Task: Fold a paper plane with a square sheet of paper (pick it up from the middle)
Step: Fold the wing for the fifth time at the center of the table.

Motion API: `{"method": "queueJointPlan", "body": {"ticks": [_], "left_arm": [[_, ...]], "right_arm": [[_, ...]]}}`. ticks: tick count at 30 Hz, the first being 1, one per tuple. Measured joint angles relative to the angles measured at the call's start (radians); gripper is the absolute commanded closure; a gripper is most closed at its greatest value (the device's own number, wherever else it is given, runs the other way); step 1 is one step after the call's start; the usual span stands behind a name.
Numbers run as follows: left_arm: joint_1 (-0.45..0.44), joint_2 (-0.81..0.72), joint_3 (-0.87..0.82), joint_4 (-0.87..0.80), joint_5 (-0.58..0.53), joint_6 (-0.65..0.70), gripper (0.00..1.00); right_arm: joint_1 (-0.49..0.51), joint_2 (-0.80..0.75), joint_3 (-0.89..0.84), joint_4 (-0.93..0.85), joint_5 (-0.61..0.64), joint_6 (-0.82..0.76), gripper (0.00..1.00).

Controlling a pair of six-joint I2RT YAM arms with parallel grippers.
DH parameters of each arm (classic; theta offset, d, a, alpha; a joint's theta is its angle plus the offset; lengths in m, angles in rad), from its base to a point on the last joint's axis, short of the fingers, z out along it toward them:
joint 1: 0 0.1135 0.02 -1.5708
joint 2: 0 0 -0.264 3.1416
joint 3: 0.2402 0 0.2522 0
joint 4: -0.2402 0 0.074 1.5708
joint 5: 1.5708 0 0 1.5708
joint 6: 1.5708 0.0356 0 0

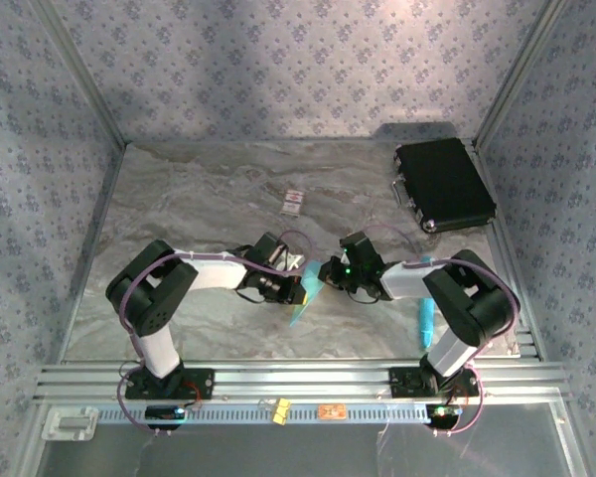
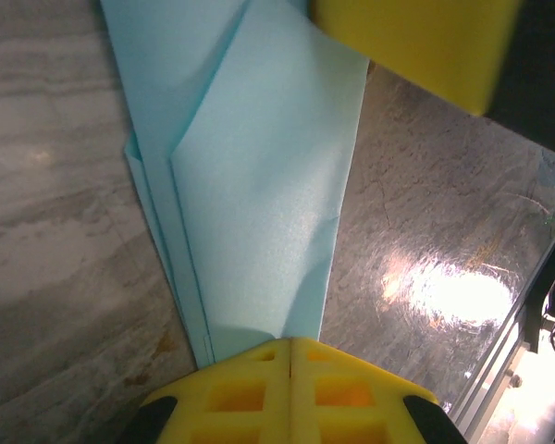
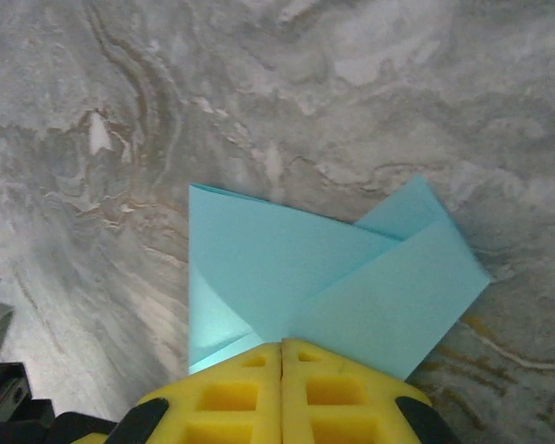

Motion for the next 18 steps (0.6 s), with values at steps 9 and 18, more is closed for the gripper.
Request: {"method": "queueJointPlan", "body": {"ticks": [9,18], "left_arm": [[0.000,-0.023,-0.001,-0.033,-0.034,0.000,0.98],[0.000,-0.075,0.069,-0.124,-0.050,-0.008,0.92]], "right_arm": [[0.004,0.005,-0.047,0.108,0.007,0.048,0.94],[0.019,0.004,-0.055,0.127,0.040,0.080,0.95]]}}
